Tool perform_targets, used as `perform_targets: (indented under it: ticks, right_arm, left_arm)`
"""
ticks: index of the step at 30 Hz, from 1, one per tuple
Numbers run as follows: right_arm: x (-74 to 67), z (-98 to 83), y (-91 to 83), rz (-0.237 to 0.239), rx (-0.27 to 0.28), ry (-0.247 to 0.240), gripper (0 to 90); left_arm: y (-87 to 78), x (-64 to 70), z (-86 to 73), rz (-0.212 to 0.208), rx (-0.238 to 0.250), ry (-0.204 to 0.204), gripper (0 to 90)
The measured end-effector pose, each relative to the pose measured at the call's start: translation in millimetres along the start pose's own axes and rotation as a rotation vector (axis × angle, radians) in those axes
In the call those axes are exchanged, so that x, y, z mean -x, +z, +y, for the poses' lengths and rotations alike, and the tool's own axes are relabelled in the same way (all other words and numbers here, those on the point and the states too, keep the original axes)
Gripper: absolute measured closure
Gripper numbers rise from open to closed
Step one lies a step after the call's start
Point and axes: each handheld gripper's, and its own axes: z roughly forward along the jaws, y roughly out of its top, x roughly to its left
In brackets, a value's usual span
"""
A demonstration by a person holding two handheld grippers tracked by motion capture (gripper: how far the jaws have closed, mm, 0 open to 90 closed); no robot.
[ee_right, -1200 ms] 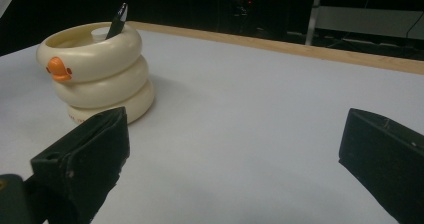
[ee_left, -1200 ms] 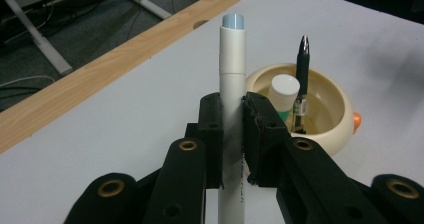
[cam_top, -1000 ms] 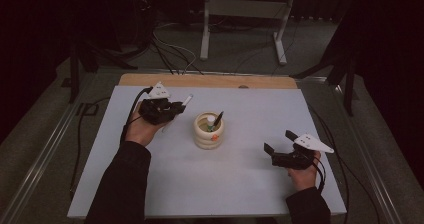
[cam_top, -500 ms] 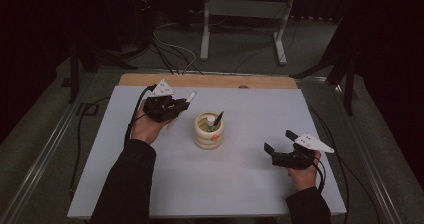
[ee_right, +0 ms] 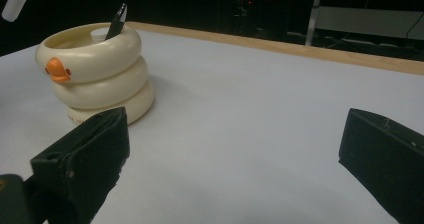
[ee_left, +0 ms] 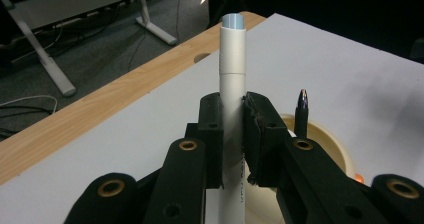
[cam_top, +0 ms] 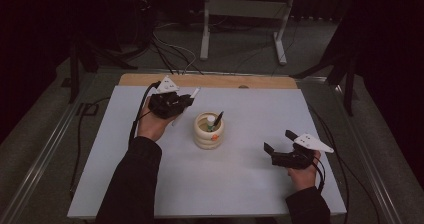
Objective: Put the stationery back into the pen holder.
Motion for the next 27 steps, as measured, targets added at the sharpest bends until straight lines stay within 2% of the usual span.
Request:
perform_targets:
  ticks: [27]
  right_arm:
    - [0.4,0.2,-0.1,0.000,0.001,0.001,0.0]
  left_arm:
    - [16.2,11.4,17.1,-0.034,0.042,-0.019,79.6]
